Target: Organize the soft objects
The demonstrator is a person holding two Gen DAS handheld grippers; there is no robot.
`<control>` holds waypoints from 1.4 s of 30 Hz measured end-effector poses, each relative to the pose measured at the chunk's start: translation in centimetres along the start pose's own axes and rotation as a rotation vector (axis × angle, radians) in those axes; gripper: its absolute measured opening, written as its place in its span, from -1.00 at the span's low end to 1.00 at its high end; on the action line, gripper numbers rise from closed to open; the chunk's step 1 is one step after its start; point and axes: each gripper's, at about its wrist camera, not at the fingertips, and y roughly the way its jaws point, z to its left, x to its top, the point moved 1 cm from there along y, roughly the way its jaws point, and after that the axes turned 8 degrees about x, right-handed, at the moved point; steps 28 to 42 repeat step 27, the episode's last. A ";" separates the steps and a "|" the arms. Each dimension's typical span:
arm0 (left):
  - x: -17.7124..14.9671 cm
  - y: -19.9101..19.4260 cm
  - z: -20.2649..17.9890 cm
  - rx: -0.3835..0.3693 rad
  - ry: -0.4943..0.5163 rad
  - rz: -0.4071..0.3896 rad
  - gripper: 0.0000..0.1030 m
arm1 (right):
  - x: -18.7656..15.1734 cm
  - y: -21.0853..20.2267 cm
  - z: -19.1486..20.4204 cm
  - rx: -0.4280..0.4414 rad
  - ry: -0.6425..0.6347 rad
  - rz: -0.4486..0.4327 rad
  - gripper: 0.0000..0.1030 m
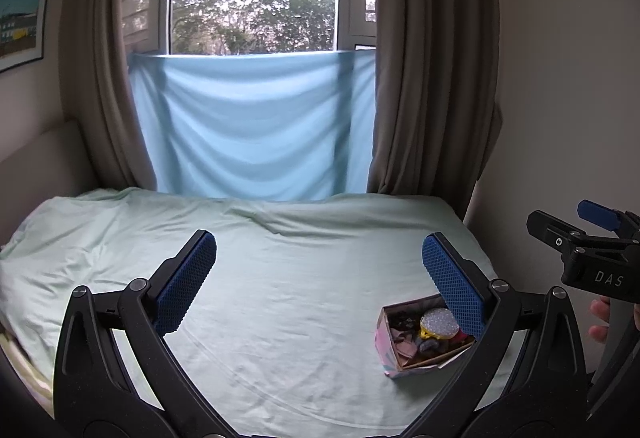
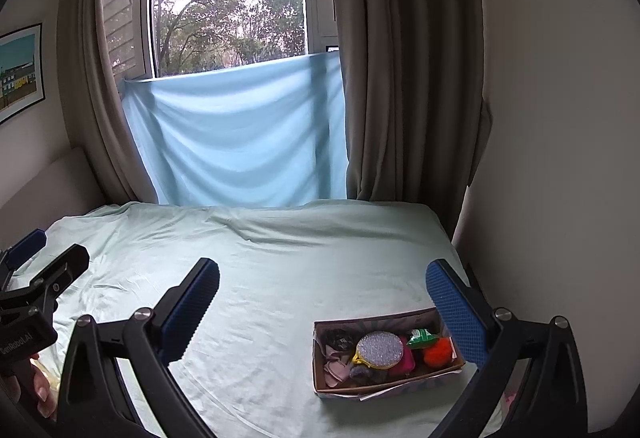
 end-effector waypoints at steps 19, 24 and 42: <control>0.2 1.8 -0.6 0.058 0.053 -0.014 0.99 | 0.8 1.6 -0.1 -0.016 -0.003 0.008 1.00; 0.2 2.8 -0.3 0.026 0.035 0.002 0.99 | 0.8 2.1 0.0 -0.019 0.002 0.016 1.00; 0.4 3.1 0.0 0.022 0.027 -0.008 0.99 | 0.9 2.4 0.3 -0.024 -0.001 0.020 1.00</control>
